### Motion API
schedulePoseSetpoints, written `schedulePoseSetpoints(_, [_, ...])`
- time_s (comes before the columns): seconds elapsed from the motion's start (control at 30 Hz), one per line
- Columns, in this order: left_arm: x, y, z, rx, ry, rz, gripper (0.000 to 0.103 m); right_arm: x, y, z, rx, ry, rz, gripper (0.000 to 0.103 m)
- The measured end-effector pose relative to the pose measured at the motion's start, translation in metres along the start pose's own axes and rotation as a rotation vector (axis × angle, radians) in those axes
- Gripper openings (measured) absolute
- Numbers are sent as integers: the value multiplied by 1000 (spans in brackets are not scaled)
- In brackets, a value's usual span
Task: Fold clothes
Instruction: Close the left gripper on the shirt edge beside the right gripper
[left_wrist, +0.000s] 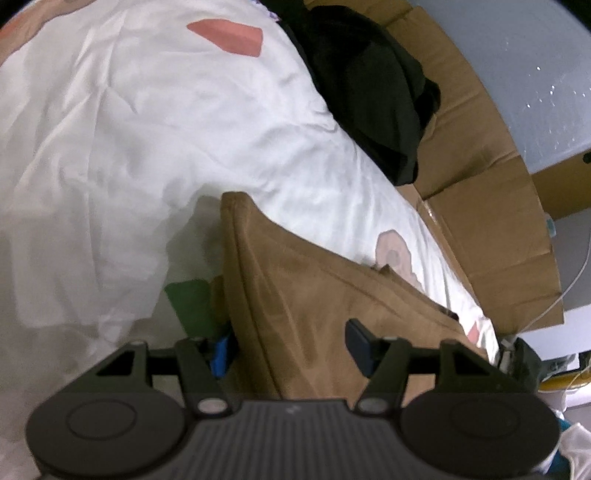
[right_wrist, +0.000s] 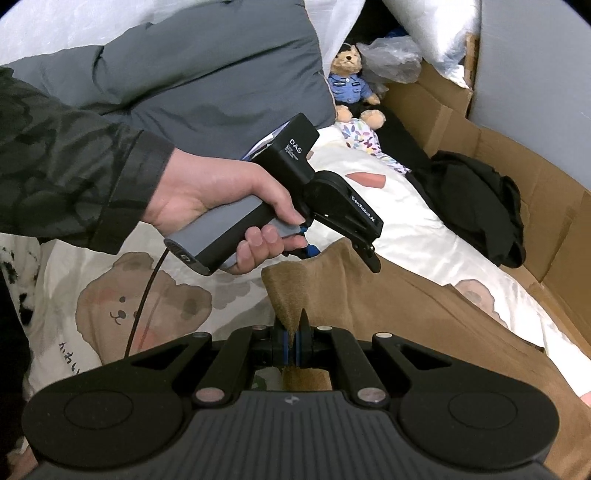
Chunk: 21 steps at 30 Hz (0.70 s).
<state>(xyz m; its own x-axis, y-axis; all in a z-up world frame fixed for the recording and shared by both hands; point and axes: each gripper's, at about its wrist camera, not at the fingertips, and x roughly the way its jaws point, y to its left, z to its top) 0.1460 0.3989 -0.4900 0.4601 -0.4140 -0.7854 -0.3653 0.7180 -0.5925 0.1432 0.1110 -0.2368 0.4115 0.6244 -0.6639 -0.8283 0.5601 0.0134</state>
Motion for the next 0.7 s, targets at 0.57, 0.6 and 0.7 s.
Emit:
schedulePoseSetpoints(0.57, [-4,16,10,-37,12,40,61,-5,-10,-4,29,-1,-16,3])
schedulePoseSetpoints(0.6, [-5,18,10,-41,16,46,61,-5,-10,-4,27,-1,-16,3])
schedulePoseSetpoints(0.7, [-8,23,10,-53,27,63,63,-6,-11,-3,24,-1,-18,3])
